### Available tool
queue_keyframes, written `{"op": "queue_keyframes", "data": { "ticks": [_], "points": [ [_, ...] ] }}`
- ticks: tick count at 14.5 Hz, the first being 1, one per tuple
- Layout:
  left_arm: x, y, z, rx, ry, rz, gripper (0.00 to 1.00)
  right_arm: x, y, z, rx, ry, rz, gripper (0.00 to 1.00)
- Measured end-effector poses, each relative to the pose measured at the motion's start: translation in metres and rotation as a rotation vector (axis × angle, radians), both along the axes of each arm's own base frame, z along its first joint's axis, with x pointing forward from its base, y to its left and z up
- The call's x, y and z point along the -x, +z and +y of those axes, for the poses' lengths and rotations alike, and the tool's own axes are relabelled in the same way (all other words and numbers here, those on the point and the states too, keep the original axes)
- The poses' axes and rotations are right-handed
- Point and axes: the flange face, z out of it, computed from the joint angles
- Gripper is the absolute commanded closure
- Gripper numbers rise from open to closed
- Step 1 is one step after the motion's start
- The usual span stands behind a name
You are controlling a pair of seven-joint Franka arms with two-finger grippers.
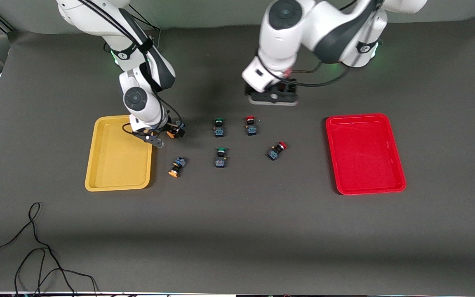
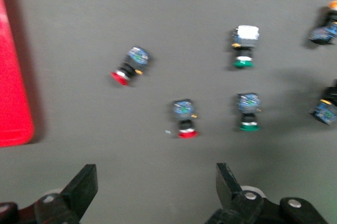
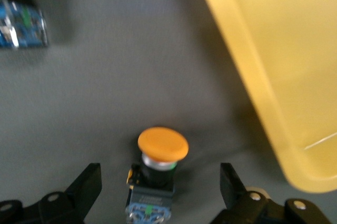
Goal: Place red and yellow buttons in trays
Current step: 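Grasp the orange button with the right gripper while the left grasps the red button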
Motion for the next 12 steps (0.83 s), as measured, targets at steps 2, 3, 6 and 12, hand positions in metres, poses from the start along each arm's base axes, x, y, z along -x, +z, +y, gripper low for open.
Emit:
{"op": "queue_keyframes", "data": {
  "ticks": [2, 3, 6, 12],
  "points": [
    [0.013, -0.012, -0.02, 0.012, -0.007, 0.002, 0.0, 0.008, -0.004, 0.011, -0.013, -0.01, 0.016, 0.0],
    [0.015, -0.021, -0.024, 0.006, -0.01, 0.012, 0.0, 0.011, -0.005, 0.016, -0.015, -0.012, 0.023, 0.0],
    [0.004, -0.067, -0.027, -0.009, 0.0, 0.053, 0.0, 0.016, -0.01, 0.019, -0.01, -0.023, 0.032, 0.0],
    [-0.017, -0.192, -0.03, -0.051, 0.042, 0.076, 0.0, 0.014, -0.01, 0.016, -0.008, -0.031, 0.032, 0.01]
  ]
}}
